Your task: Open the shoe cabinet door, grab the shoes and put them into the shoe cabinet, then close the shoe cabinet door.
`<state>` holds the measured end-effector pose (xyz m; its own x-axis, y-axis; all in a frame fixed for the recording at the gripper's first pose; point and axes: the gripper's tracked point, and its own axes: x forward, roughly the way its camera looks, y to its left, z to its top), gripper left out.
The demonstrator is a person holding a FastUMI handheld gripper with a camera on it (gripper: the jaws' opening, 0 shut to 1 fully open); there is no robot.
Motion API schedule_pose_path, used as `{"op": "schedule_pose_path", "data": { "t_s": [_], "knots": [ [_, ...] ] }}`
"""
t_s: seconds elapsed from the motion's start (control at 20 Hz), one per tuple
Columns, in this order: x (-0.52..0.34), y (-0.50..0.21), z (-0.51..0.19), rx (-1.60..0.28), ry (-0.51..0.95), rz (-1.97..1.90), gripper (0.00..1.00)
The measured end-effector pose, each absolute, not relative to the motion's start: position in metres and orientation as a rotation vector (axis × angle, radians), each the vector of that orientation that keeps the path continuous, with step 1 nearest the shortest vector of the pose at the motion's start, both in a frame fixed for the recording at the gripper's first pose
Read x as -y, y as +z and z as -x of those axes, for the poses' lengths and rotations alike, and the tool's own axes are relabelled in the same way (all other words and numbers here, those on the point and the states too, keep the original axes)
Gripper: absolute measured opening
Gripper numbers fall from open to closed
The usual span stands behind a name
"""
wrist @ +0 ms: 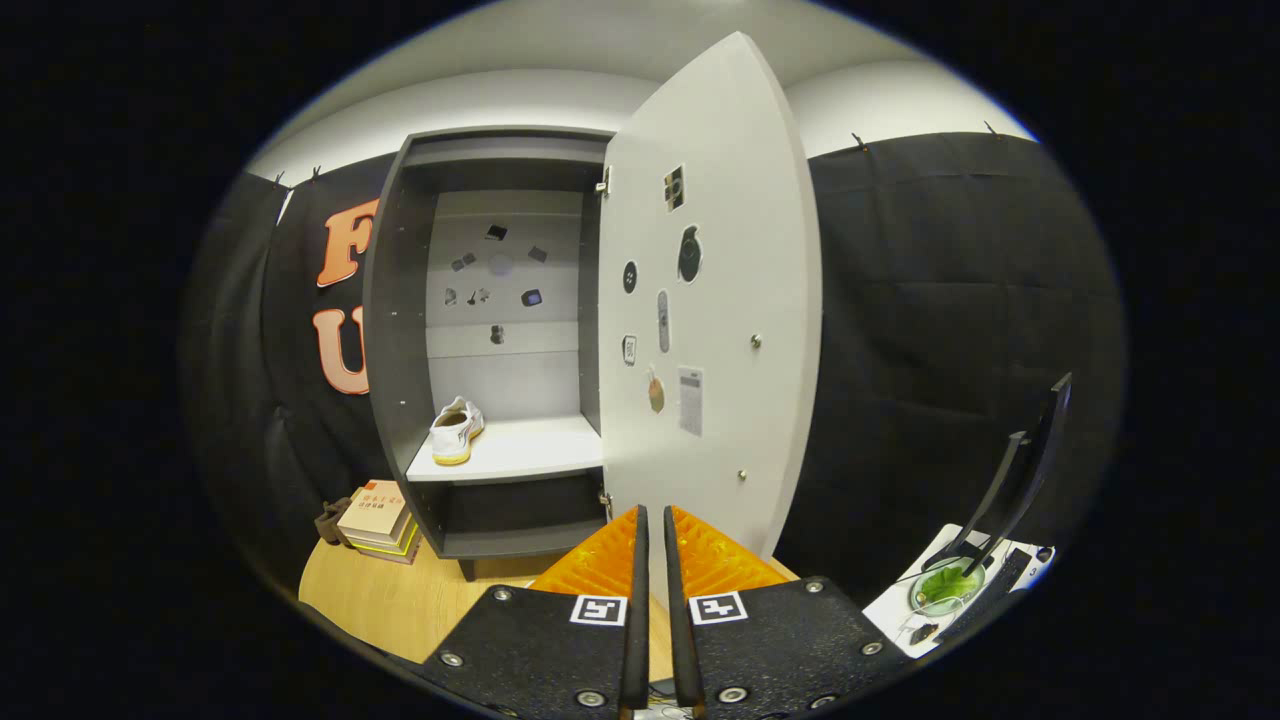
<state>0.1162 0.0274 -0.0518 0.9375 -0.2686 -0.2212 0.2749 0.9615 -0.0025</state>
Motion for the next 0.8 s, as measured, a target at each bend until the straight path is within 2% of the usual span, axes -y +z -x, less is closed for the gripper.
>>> {"op": "schedule_pose_path", "data": {
  "t_s": [0.3,0.8],
  "knots": [
    [-0.085,-0.108,-0.126,-0.322,-0.180,-0.055,0.11],
    [-0.145,-0.249,-0.147,-0.581,-0.054,-0.107,0.12]
  ]
}}
